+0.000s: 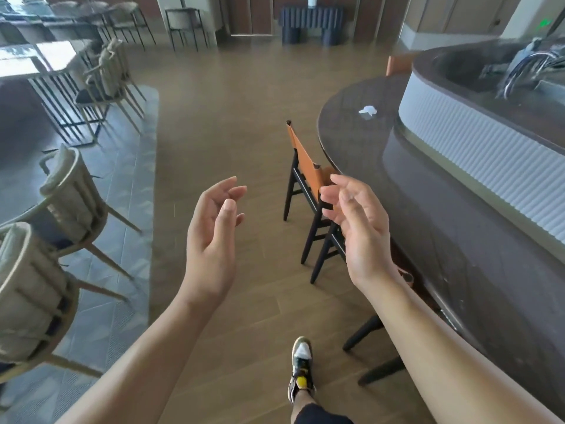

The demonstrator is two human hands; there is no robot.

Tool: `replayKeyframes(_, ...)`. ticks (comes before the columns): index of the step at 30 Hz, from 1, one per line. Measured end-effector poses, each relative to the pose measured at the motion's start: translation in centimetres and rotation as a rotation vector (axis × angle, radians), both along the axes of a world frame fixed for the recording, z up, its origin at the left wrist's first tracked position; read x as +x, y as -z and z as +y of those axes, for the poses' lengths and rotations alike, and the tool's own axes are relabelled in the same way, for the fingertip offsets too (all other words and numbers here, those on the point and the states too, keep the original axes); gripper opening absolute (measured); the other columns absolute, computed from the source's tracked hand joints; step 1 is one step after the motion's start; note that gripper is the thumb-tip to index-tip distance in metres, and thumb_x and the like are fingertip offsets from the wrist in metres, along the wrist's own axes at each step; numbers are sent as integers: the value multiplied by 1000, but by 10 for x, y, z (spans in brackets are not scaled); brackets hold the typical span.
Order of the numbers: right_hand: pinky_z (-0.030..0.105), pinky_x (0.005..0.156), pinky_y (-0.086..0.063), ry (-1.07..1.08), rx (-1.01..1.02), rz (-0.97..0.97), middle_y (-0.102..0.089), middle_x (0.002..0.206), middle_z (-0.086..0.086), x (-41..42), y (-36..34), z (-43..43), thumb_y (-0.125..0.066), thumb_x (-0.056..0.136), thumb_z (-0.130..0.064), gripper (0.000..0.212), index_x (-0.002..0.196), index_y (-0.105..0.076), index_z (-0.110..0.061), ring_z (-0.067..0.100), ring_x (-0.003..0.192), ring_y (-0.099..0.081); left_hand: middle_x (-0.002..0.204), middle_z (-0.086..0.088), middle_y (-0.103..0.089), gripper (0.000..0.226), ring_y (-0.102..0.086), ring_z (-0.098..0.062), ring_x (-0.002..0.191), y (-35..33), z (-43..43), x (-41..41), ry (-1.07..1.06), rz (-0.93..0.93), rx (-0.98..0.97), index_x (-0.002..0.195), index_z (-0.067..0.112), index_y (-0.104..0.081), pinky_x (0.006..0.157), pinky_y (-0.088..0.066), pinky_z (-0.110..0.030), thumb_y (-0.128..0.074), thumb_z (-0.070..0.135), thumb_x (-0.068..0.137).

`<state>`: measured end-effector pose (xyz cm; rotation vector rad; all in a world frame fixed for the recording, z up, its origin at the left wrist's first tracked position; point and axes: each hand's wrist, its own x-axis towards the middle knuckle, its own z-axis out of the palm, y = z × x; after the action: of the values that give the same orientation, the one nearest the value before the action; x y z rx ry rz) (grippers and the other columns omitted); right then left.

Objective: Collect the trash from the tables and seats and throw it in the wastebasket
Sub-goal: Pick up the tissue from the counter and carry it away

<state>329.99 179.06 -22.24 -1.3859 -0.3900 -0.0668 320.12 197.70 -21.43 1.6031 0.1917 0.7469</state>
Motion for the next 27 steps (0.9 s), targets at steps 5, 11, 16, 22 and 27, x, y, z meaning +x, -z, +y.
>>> replayKeyframes(5, 54, 107, -53, -27, -8, 37, -75, 115, -1, 124, 5, 41, -56, 100, -42, 35, 126, -69, -22, 23, 120, -67, 128, 7, -70, 44, -61, -12, 131, -1, 34, 129, 7, 2, -14, 136, 23, -61, 106, -55, -48, -44, 44, 101)
replayKeyframes(11, 50, 105, -54, -55, -31, 27, -75, 115, -2, 254, -10, 82, -58, 95, -51, 42, 126, -69, -24, 24, 120, -67, 129, 3, -70, 39, -61, -13, 131, -10, 72, 255, -1, -15, -44, 132, 30, -63, 105, -55, -49, -45, 44, 101)
replayKeyframes(16, 49, 106, -54, -47, -35, 28, -76, 113, -6, 345, -10, 112, -55, 100, -38, 39, 129, -67, -16, 22, 120, -68, 129, 4, -71, 36, -63, -14, 129, -14, 112, 344, -10, -35, -61, 128, 33, -64, 102, -56, -48, -46, 45, 100)
replayKeyframes(22, 42, 104, -55, -19, -31, 37, -76, 111, -7, 446, 0, 166, -55, 100, -38, 41, 130, -66, -13, 21, 120, -68, 129, 3, -71, 39, -64, -15, 128, -8, 171, 450, 14, -29, -67, 129, 31, -64, 99, -56, -42, -46, 47, 98)
replayKeyframes(27, 41, 105, -55, 42, -36, 4, -75, 116, -8, 540, 9, 226, -58, 95, -54, 42, 126, -68, -27, 16, 120, -69, 129, 3, -71, 39, -64, -16, 128, 0, 236, 554, 68, -34, -72, 128, 33, -65, 99, -56, -40, -47, 48, 97)
